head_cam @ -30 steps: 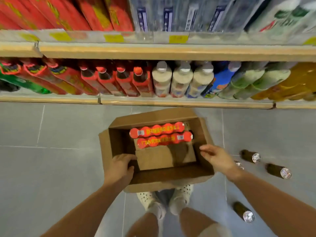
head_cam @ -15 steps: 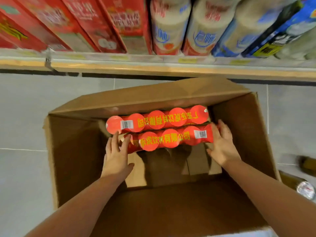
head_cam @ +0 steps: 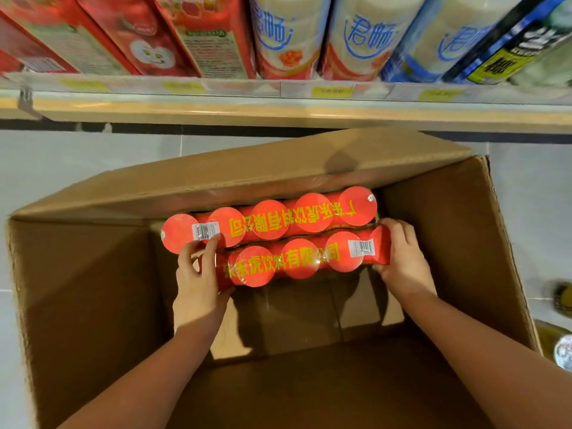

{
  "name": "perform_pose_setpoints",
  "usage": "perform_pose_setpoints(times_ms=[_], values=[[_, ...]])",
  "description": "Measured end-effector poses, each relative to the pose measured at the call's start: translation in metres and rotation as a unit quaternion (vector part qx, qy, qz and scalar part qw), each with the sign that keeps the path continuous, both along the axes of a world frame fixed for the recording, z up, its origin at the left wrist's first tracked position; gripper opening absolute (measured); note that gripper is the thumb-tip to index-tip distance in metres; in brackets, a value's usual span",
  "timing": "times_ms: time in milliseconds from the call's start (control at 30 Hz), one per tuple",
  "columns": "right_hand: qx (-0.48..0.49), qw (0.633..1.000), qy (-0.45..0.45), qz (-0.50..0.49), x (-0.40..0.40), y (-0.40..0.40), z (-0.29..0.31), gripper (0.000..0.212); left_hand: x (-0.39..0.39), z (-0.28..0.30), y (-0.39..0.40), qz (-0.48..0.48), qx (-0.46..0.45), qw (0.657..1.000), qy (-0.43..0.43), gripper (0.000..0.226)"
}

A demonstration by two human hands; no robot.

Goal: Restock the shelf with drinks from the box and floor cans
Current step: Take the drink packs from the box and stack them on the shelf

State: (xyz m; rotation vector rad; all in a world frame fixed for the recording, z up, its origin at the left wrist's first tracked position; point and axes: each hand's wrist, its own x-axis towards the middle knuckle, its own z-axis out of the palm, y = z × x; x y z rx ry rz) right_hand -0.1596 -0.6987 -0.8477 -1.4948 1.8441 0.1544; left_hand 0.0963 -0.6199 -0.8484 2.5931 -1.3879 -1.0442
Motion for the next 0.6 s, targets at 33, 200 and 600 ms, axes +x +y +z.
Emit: perform_pose_setpoints(times_ms=[33, 200, 600], values=[[-0.001, 1.000, 0.001, 0.001, -0.001, 0.001, 0.001, 0.064, 0.000, 0.001, -0.001, 0.004, 0.009, 1.000, -0.006, 0.088], [0.012, 0.999, 0.035, 0.035, -0.006, 0.023, 0.036, 0.062, 0.001, 0.034, 0.011, -0.017, 0.048, 0.998, -0.024, 0.091], [0.089, 0.996, 0.023, 0.017, -0.012, 0.065, 0.280, 0.061, 0.005, 0.279, 0.030, -0.079, 0.102, 0.992, -0.012, 0.064]])
